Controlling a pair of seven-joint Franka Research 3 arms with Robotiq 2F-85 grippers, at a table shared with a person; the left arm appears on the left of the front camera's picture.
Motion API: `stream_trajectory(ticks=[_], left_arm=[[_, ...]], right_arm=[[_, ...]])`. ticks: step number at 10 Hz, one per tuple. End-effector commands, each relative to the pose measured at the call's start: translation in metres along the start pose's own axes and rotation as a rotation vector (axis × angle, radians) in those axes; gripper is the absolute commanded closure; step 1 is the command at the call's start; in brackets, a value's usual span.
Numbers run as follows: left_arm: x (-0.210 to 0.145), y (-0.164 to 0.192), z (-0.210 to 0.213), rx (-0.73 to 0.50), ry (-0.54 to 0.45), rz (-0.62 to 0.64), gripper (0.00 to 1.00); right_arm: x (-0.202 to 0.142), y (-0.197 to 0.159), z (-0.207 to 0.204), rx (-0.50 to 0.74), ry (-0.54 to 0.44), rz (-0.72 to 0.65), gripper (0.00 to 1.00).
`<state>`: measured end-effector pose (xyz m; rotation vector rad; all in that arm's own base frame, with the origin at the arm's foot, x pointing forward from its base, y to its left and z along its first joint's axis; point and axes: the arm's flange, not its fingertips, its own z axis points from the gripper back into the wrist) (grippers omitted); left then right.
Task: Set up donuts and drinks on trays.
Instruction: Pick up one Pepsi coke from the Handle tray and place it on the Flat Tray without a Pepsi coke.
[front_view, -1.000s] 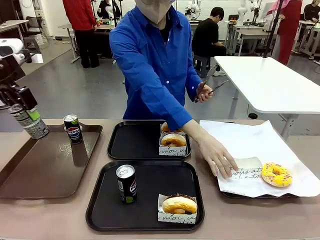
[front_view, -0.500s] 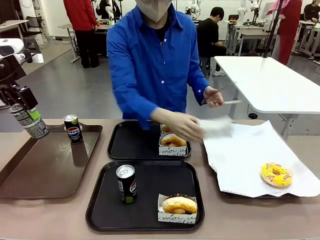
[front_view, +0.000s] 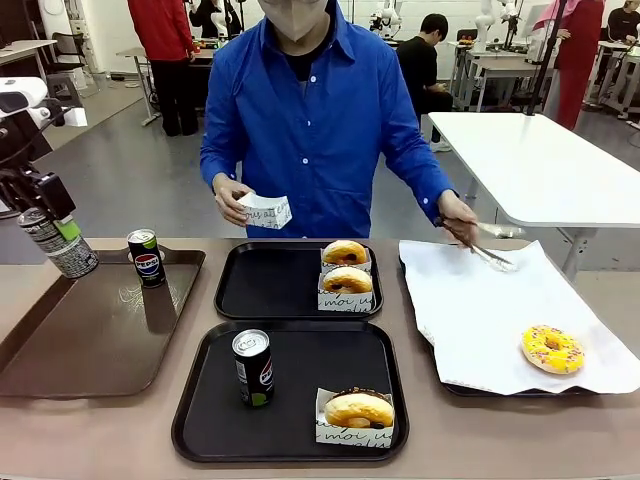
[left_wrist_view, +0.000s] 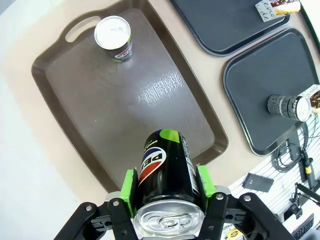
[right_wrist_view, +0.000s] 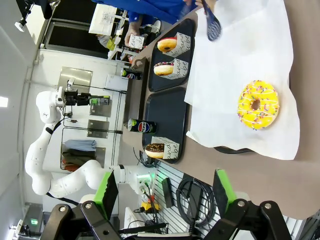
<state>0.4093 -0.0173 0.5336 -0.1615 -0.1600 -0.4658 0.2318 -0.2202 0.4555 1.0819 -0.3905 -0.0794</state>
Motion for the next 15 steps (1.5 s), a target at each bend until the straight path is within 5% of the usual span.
stream_trajectory(ticks=[1, 8, 15], left_arm=[[0.0, 0.0, 0.0, 0.0, 0.0, 0.0, 0.42], [0.1, -0.14, -0.017, 0.105, 0.003, -0.086, 0.42], [0.108, -0.154, -0.041, 0.072, 0.004, -0.08, 0.42]], right_arm=[[0.001, 0.0, 0.001, 0.019, -0.012, 0.016, 0.0], [0.001, 0.0, 0.001, 0.019, -0.012, 0.016, 0.0], [0.001, 0.0, 0.001, 0.019, -0.012, 0.016, 0.0]])
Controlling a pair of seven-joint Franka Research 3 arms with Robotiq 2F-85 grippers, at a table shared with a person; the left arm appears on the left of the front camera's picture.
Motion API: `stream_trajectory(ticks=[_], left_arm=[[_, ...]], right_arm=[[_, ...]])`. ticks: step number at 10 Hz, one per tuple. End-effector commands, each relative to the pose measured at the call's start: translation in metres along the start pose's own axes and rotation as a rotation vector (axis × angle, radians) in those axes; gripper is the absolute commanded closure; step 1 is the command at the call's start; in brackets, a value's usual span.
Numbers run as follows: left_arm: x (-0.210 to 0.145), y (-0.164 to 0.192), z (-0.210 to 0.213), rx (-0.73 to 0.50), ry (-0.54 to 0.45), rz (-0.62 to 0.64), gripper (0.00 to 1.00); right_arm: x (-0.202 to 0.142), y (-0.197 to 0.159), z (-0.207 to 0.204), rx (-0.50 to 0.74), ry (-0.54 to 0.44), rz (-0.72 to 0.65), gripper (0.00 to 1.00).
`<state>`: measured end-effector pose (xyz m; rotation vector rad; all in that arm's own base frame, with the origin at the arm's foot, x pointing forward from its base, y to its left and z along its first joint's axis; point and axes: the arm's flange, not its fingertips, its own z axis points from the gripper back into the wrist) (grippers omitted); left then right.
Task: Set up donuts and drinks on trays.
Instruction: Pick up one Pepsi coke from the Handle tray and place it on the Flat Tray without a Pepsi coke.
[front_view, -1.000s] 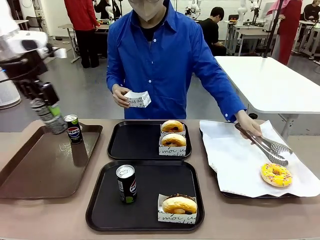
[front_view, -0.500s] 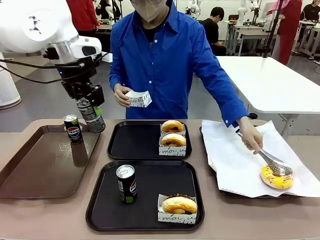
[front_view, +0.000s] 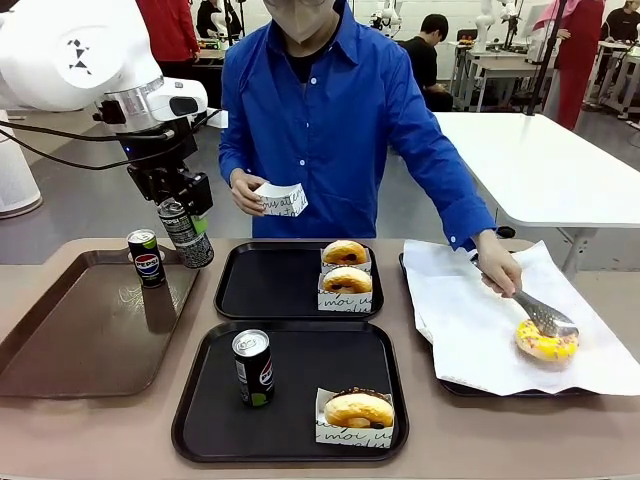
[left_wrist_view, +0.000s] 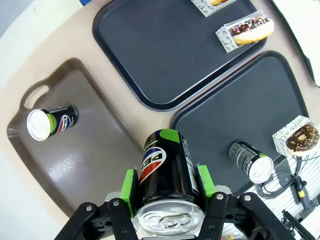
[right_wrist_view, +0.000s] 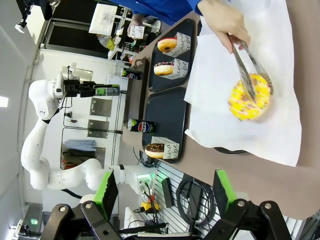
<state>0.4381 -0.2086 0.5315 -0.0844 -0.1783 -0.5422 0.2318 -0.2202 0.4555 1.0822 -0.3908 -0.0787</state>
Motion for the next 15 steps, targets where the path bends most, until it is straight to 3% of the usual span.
stream_trajectory(ticks=[1, 4, 7, 8, 10, 13, 14, 15], left_arm=[[0.015, -0.011, -0.009, 0.021, -0.008, -0.008, 0.42], [0.078, -0.023, -0.043, 0.055, 0.05, 0.01, 0.42], [0.1, -0.016, -0.078, 0.069, -0.029, 0.045, 0.42], [0.107, -0.01, -0.094, 0.063, -0.006, 0.036, 0.42], [0.106, -0.002, -0.121, 0.073, 0.048, 0.016, 0.42], [0.093, 0.004, -0.141, 0.089, 0.053, 0.024, 0.42], [0.094, 0.005, -0.144, 0.107, 0.072, 0.008, 0.37], [0.097, 0.006, -0.146, 0.135, 0.115, 0.005, 0.0]], right_arm=[[0.001, 0.0, 0.0, 0.019, -0.012, 0.015, 0.0], [0.001, 0.0, 0.0, 0.019, -0.012, 0.015, 0.0], [0.001, 0.0, 0.0, 0.019, -0.012, 0.015, 0.0], [0.001, 0.0, 0.0, 0.019, -0.012, 0.015, 0.0], [0.001, 0.0, 0.0, 0.019, -0.012, 0.015, 0.0], [0.001, 0.0, 0.0, 0.019, -0.012, 0.015, 0.0], [0.001, 0.0, 0.0, 0.019, -0.012, 0.015, 0.0], [0.001, 0.0, 0.0, 0.019, -0.012, 0.015, 0.0]])
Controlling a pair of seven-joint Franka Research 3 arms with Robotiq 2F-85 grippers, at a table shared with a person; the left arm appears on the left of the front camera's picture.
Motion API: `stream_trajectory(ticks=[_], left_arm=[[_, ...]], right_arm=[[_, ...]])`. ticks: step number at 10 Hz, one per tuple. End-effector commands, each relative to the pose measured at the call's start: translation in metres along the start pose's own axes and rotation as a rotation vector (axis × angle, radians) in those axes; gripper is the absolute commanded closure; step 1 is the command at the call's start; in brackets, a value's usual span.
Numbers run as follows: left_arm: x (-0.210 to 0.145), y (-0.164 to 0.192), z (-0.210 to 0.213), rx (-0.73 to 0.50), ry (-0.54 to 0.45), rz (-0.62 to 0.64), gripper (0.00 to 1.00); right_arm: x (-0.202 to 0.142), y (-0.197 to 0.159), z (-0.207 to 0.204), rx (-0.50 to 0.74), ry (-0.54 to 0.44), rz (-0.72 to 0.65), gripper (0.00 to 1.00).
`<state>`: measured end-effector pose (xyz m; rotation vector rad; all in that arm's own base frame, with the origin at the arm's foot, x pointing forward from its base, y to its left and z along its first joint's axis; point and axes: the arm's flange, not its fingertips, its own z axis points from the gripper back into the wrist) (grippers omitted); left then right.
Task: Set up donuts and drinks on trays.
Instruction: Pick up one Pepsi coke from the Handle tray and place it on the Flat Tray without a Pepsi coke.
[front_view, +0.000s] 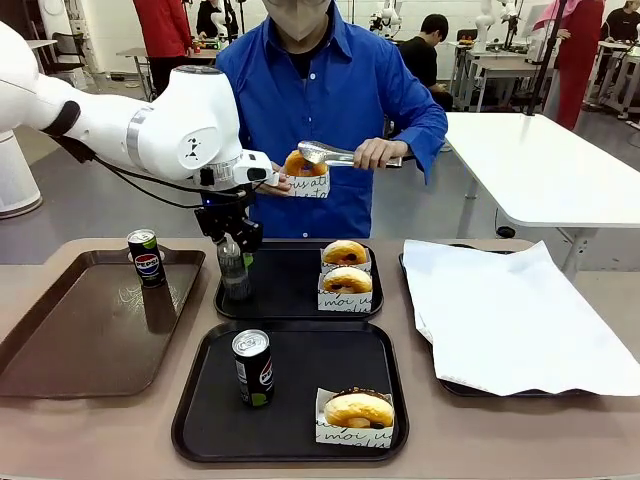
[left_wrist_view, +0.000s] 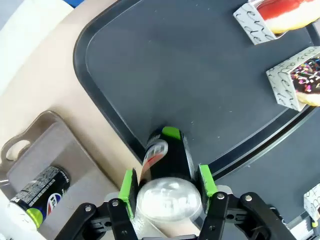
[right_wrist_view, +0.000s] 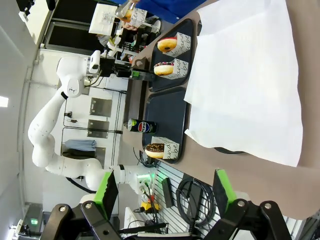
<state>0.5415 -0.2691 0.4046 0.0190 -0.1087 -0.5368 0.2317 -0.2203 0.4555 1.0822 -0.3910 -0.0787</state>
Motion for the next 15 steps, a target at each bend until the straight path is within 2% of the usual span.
stream_trajectory(ticks=[1, 4, 6, 8, 10, 12, 15], left_arm=[[0.004, 0.001, -0.004, 0.075, 0.065, 0.017, 0.0], [-0.005, 0.001, -0.004, 0.07, 0.079, 0.03, 0.0], [-0.02, 0.0, 0.025, 0.006, 0.073, -0.007, 0.0], [-0.069, -0.002, 0.061, -0.098, 0.038, -0.064, 0.0], [-0.12, 0.007, 0.085, -0.144, 0.01, -0.093, 0.0], [-0.152, 0.028, 0.096, -0.16, -0.012, -0.101, 0.0], [-0.185, 0.055, 0.092, -0.175, -0.063, -0.029, 0.0]], right_arm=[[0.001, 0.0, 0.0, 0.019, -0.012, 0.015, 0.0], [0.001, 0.0, 0.0, 0.019, -0.012, 0.015, 0.0], [0.001, 0.0, 0.0, 0.019, -0.012, 0.015, 0.0], [0.001, 0.0, 0.0, 0.019, -0.012, 0.015, 0.0], [0.001, 0.0, 0.0, 0.019, -0.012, 0.015, 0.0], [0.001, 0.0, 0.0, 0.019, -0.012, 0.015, 0.0], [0.001, 0.0, 0.0, 0.019, -0.012, 0.015, 0.0]])
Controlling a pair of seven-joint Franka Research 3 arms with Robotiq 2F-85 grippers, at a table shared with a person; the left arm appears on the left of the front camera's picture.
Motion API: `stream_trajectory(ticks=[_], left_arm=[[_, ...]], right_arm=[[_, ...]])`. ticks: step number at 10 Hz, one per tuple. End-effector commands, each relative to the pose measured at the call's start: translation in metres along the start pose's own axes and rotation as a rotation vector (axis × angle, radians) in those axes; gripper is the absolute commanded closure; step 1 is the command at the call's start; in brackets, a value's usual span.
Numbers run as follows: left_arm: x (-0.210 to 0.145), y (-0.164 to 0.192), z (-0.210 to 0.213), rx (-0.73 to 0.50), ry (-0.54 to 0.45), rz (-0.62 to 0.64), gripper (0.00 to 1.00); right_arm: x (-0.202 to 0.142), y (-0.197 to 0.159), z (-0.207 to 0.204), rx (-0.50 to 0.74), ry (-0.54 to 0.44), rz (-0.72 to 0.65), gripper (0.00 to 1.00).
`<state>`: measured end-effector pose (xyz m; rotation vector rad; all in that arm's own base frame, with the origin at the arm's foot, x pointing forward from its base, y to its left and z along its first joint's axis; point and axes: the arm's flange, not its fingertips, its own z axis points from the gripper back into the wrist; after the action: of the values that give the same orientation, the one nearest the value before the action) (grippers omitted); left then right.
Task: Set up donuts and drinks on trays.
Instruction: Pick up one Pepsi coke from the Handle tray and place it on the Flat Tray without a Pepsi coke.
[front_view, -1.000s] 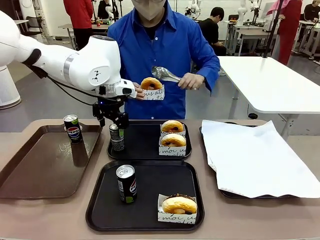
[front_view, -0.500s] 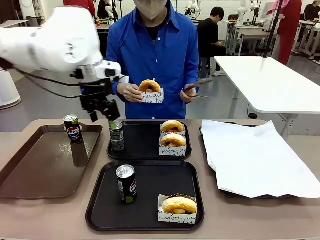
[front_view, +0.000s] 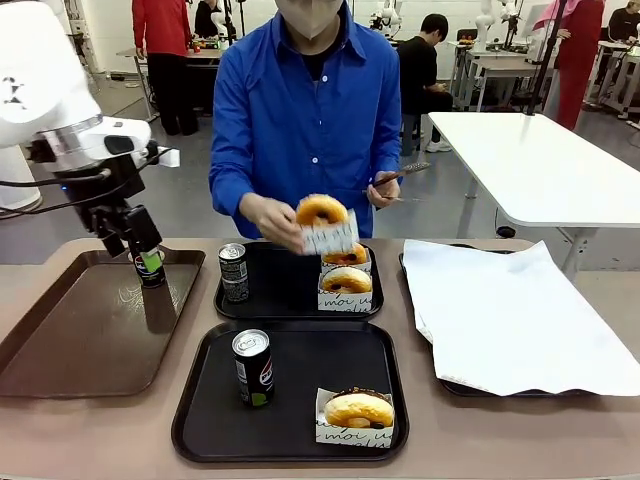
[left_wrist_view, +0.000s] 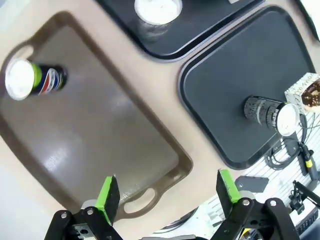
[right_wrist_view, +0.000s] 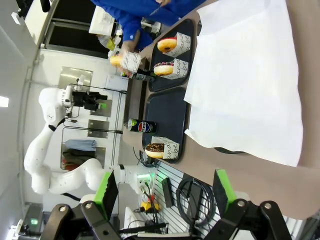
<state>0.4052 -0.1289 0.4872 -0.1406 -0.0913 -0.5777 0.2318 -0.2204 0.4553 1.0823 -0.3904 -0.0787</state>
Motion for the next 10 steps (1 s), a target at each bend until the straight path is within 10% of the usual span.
stream_trajectory(ticks=[1, 9, 10], left_arm=[[-0.005, 0.004, -0.007, 0.03, -0.054, 0.016, 0.0], [-0.005, 0.006, -0.004, 0.022, -0.014, 0.023, 0.0], [0.0, 0.025, 0.017, -0.156, -0.041, 0.075, 0.0]], right_arm=[[0.001, 0.0, 0.0, 0.019, -0.012, 0.015, 0.0], [0.001, 0.0, 0.0, 0.019, -0.012, 0.015, 0.0], [0.001, 0.0, 0.0, 0.019, -0.012, 0.015, 0.0]])
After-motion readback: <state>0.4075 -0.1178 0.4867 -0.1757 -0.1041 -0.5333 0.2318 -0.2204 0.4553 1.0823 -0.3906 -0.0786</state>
